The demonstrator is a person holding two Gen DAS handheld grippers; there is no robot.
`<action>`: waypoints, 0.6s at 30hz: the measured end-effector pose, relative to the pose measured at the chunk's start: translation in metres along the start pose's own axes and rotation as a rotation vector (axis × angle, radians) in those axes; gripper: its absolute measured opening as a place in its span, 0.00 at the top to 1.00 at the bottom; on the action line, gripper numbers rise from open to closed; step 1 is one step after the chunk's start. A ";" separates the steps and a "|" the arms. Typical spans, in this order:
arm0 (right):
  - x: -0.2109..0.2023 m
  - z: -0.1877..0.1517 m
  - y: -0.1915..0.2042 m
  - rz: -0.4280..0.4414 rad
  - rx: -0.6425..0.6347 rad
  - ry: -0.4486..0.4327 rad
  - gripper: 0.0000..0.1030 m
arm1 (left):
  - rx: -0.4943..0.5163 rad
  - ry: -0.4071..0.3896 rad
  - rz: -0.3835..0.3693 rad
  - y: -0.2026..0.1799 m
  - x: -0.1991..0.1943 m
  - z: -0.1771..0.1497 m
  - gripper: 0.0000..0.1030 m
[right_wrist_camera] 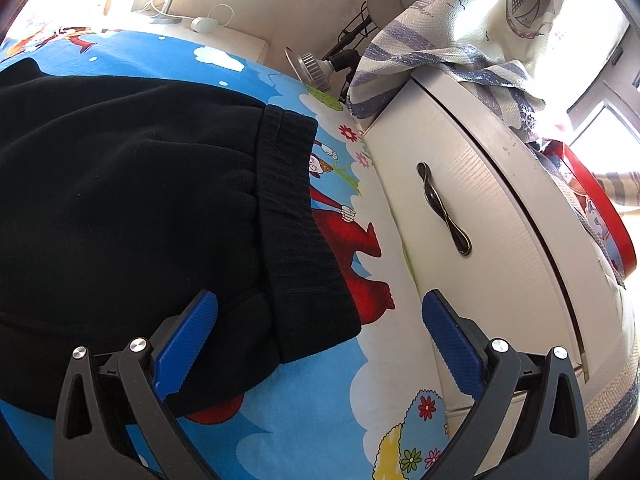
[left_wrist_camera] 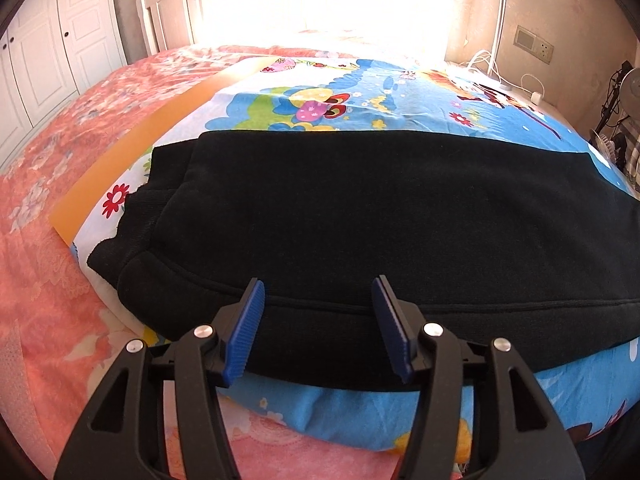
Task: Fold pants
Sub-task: 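Grasp the black leg cuffs with the left tool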
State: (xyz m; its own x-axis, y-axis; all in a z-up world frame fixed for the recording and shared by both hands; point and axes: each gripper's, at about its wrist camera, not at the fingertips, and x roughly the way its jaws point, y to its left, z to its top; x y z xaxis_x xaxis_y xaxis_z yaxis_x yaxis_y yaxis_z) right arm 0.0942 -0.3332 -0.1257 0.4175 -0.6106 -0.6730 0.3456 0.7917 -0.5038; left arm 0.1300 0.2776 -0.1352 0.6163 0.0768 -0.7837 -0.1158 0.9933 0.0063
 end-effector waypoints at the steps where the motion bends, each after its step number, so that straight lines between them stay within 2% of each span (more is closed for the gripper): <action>1: 0.000 0.000 0.000 -0.003 0.000 0.000 0.05 | -0.030 -0.006 -0.019 0.005 -0.003 0.000 0.46; 4: 0.000 0.000 0.001 -0.006 0.008 0.001 0.05 | -0.198 -0.019 -0.161 0.039 -0.014 -0.003 0.46; 10: 0.000 -0.002 0.001 -0.004 0.016 -0.006 0.05 | -0.578 -0.043 -0.387 0.138 -0.023 -0.021 0.48; 14: 0.000 -0.002 0.002 -0.011 0.015 -0.007 0.05 | -0.770 -0.032 -0.454 0.194 -0.007 -0.036 0.56; 18: 0.000 -0.002 0.002 -0.011 0.014 -0.004 0.05 | -0.890 -0.033 -0.540 0.224 0.014 -0.042 0.58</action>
State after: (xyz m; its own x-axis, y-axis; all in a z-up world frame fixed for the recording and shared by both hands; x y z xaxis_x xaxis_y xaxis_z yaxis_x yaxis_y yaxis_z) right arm 0.0933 -0.3319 -0.1272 0.4174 -0.6192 -0.6651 0.3622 0.7846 -0.5032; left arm 0.0801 0.4974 -0.1714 0.7762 -0.3436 -0.5286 -0.3428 0.4737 -0.8112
